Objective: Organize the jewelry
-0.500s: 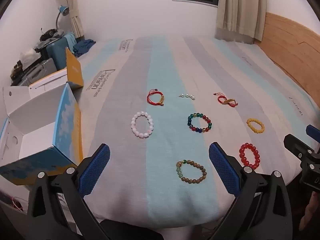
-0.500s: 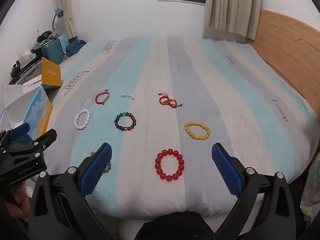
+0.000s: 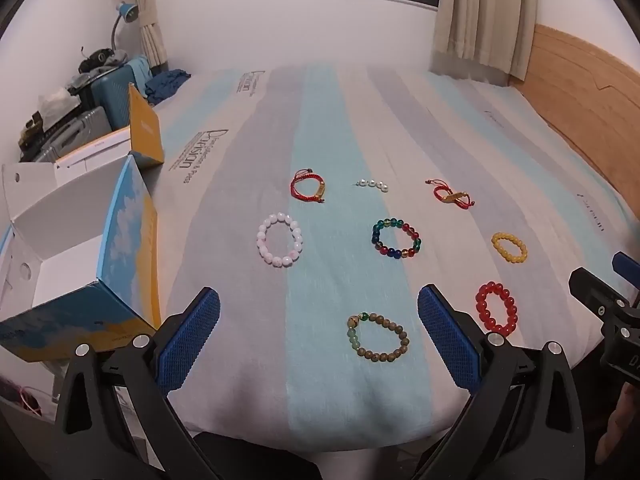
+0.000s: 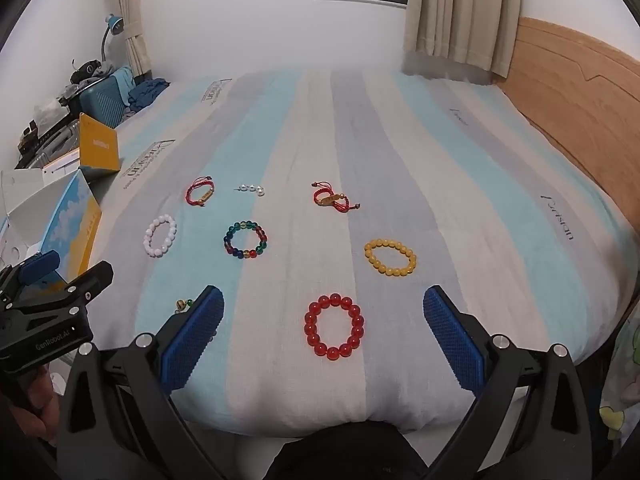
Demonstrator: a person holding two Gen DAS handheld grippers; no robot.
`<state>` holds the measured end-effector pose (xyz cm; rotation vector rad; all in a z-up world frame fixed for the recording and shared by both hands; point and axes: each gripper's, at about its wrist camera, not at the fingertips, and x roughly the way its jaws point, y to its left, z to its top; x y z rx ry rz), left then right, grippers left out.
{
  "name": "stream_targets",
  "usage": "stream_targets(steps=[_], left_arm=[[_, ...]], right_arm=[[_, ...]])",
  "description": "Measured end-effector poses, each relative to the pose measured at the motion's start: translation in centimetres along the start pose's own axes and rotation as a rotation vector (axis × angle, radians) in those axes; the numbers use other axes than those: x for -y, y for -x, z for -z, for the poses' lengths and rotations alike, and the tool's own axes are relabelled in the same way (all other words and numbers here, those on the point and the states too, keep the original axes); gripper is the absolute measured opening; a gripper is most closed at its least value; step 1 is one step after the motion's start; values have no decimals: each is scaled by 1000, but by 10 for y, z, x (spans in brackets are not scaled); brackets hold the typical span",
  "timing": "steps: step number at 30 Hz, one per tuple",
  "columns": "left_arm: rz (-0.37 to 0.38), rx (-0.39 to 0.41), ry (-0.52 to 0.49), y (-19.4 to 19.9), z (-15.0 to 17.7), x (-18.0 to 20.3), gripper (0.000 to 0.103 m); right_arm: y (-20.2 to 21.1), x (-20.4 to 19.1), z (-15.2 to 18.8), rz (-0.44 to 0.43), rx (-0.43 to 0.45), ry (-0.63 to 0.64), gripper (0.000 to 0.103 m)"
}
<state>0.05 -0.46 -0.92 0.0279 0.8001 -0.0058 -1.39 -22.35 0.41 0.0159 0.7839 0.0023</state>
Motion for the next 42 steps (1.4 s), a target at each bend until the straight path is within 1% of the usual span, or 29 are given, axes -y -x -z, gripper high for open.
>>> stream_targets(steps=[7, 18, 42], left_arm=[[12, -4, 11, 0, 0, -2, 97], [5, -10, 6, 0, 0, 0, 97], [6, 9, -11, 8, -4, 0, 97]], right_arm=[[-1, -2, 0, 6, 5, 12, 96], [-2, 0, 2, 10, 0, 16, 96], [0, -2, 3, 12, 7, 10, 96]])
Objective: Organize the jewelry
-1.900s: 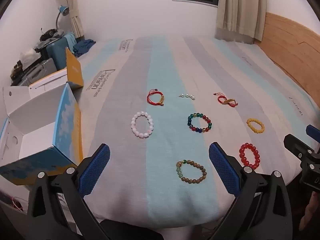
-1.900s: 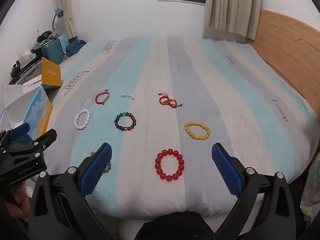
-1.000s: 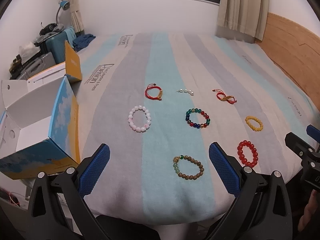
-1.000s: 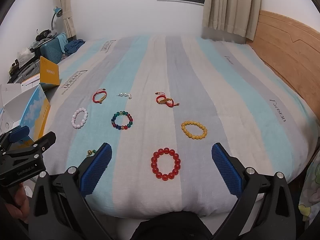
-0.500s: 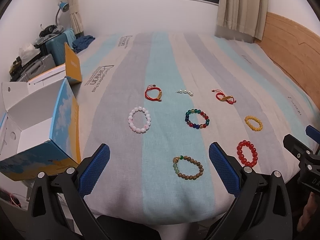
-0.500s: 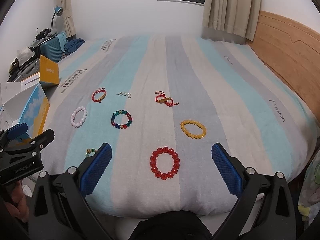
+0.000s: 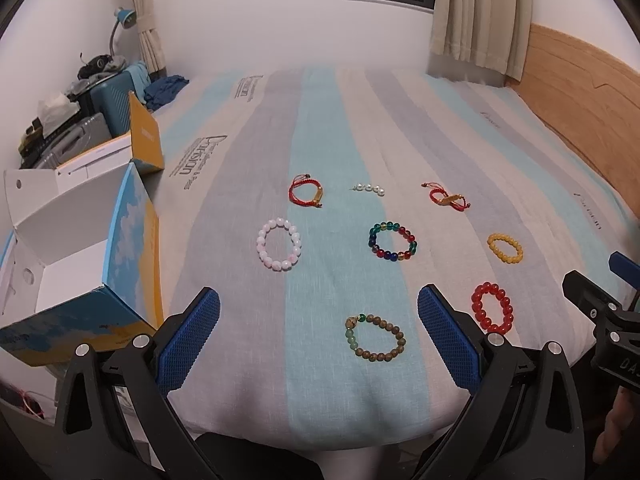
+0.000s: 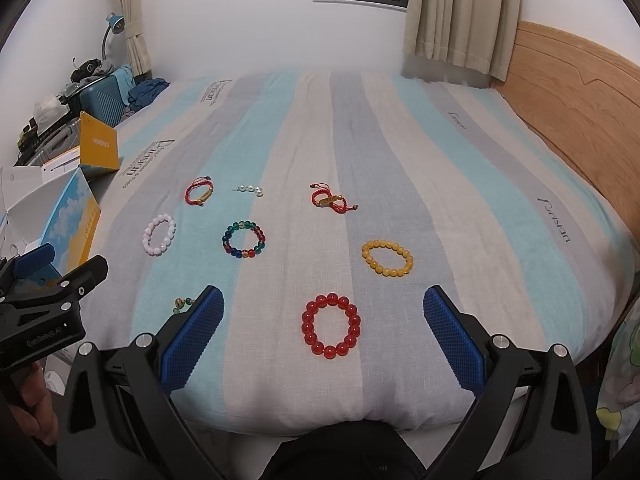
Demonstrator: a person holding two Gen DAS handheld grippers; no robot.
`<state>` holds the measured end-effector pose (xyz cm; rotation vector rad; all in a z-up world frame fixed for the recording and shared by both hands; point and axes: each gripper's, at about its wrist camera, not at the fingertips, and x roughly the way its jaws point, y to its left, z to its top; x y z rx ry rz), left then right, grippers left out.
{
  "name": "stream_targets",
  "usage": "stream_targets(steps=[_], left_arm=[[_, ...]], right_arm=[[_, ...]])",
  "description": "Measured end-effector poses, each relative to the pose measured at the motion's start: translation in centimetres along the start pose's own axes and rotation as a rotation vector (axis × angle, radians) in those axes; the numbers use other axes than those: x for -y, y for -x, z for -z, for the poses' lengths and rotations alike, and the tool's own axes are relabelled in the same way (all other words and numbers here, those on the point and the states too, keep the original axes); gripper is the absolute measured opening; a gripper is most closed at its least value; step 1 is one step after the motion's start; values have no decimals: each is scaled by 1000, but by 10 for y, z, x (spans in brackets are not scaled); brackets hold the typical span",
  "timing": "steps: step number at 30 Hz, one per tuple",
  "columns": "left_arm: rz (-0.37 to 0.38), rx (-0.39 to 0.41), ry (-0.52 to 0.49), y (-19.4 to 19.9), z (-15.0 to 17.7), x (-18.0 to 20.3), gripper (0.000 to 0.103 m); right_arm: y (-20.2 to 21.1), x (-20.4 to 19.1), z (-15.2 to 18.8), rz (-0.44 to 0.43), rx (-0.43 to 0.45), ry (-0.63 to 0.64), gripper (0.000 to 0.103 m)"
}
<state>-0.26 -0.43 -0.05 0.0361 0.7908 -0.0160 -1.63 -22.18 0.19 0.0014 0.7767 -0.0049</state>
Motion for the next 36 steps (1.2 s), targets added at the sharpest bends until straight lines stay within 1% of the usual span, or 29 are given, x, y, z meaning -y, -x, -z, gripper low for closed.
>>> stream_targets(steps=[8, 36], left_arm=[[2, -1, -3, 0, 0, 1, 97], [12, -6, 4, 2, 1, 3, 97]], right_arm=[[1, 3, -1, -6, -7, -25, 96], [3, 0, -4, -4, -7, -25, 96]])
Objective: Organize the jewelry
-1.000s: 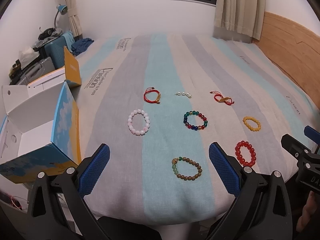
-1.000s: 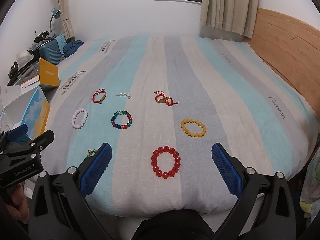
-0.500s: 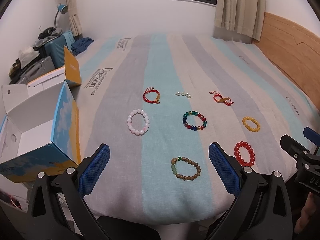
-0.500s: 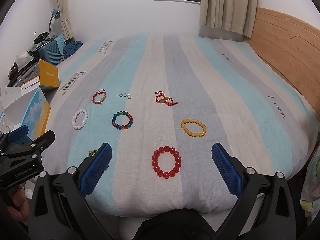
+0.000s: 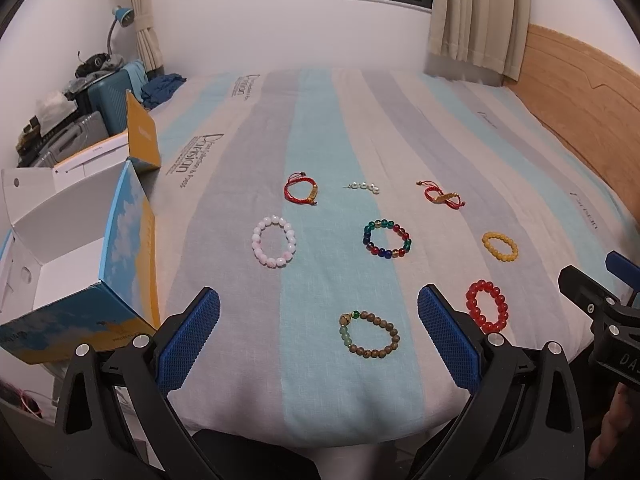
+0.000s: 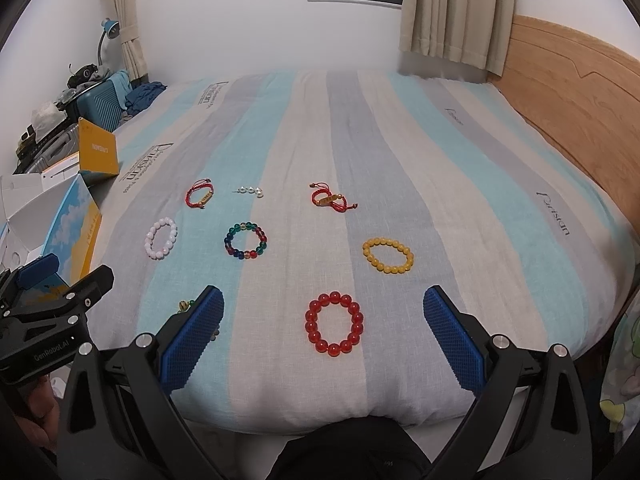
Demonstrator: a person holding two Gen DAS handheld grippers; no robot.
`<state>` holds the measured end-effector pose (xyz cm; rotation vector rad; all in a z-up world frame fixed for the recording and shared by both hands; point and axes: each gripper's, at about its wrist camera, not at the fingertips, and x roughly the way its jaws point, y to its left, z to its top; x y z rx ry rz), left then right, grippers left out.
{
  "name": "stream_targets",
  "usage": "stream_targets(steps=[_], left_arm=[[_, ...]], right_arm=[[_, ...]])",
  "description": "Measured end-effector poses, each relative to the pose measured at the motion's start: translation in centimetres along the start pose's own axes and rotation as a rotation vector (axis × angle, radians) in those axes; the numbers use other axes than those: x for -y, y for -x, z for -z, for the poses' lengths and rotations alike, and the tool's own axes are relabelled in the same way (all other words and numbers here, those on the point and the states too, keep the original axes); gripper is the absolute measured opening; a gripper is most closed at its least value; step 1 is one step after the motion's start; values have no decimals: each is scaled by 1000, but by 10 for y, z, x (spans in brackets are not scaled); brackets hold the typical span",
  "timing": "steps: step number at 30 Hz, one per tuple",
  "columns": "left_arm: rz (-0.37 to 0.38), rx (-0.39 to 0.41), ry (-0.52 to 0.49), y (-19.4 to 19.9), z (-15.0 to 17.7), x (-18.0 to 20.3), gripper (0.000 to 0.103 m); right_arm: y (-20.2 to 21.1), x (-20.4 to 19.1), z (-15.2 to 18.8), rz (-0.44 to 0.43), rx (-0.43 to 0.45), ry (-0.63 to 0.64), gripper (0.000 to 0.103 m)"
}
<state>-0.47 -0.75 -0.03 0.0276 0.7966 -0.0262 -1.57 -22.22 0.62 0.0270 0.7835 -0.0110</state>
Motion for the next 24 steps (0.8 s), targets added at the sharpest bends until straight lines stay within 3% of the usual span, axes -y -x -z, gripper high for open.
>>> stream_targets(steps=[7, 13, 20, 24], left_arm=[[14, -15, -8, -5, -4, 0, 97], [64, -78, -9, -26, -33, -13, 97], [13, -163, -55, -73, -70, -27, 97], [40, -239, -42, -109, -77, -35, 97]], right_arm=[[0, 0, -3, 4, -1, 6, 96], [-10, 4, -32, 34, -37, 31, 96], [-55, 17, -73, 31, -175, 48, 96], [-100, 29, -83, 34, -277, 65, 96]])
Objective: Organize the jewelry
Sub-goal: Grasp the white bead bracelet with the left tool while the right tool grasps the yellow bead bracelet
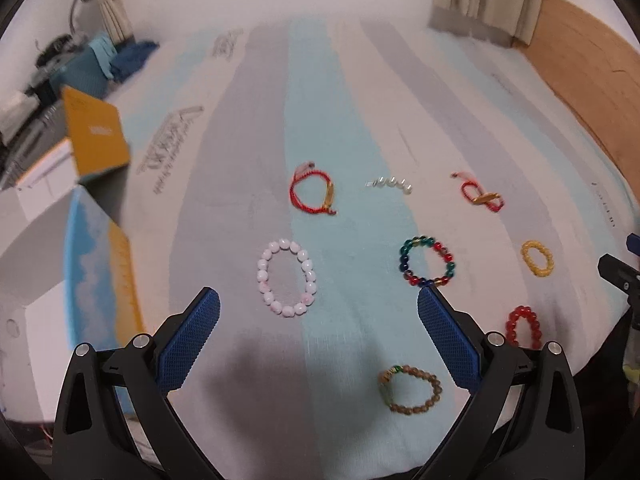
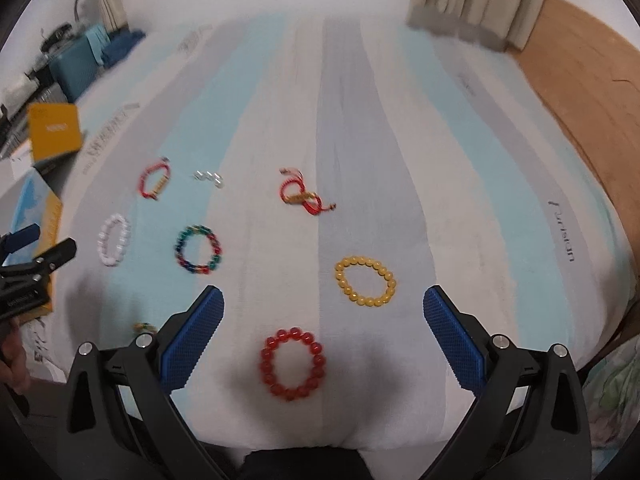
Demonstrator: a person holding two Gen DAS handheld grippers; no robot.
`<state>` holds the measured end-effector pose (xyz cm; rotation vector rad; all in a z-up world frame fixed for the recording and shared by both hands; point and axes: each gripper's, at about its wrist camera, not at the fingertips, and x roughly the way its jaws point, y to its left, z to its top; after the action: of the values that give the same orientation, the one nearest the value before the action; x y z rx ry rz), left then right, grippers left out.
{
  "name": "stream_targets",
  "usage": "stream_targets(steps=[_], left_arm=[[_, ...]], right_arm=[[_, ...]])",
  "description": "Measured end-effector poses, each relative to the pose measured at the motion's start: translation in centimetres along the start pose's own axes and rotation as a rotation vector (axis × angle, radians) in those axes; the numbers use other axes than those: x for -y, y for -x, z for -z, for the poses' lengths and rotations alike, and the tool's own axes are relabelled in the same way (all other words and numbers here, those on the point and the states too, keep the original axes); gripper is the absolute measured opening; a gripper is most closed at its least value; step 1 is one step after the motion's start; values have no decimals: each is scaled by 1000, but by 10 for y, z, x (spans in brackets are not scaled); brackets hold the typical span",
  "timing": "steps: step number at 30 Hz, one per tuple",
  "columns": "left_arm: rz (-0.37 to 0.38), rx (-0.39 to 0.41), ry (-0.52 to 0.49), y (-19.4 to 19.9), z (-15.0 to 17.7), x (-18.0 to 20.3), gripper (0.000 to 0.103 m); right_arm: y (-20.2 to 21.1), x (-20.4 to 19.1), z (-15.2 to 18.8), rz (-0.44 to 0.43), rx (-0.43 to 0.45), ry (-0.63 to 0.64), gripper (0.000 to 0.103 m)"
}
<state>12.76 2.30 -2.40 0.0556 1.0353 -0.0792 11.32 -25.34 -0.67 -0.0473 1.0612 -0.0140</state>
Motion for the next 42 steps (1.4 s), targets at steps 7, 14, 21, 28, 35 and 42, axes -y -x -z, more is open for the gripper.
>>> stream_targets(steps=[7, 14, 21, 28, 35, 42], left_arm=[[-1, -117, -13, -61, -8, -5, 97], [-2, -195, 0, -113, -7, -14, 97], [-15, -228, -16, -140, -2, -18, 97], [-53, -271, -49, -149, -8, -11, 96], [-63, -307, -61, -144, -14, -5, 61], [-37, -332, -40, -140, -16, -8, 24]], right_arm=[[-72, 28, -16, -22, -189, -40, 94], [-132, 54, -12, -33, -300, -105, 90], [-168, 64, -8, -79, -355, -164, 89], [-187, 68, -4, -91, -379, -190, 84], [-194, 79, -9, -83, -389, -221, 58], [-196, 92, -4, -77, -394, -222, 20]])
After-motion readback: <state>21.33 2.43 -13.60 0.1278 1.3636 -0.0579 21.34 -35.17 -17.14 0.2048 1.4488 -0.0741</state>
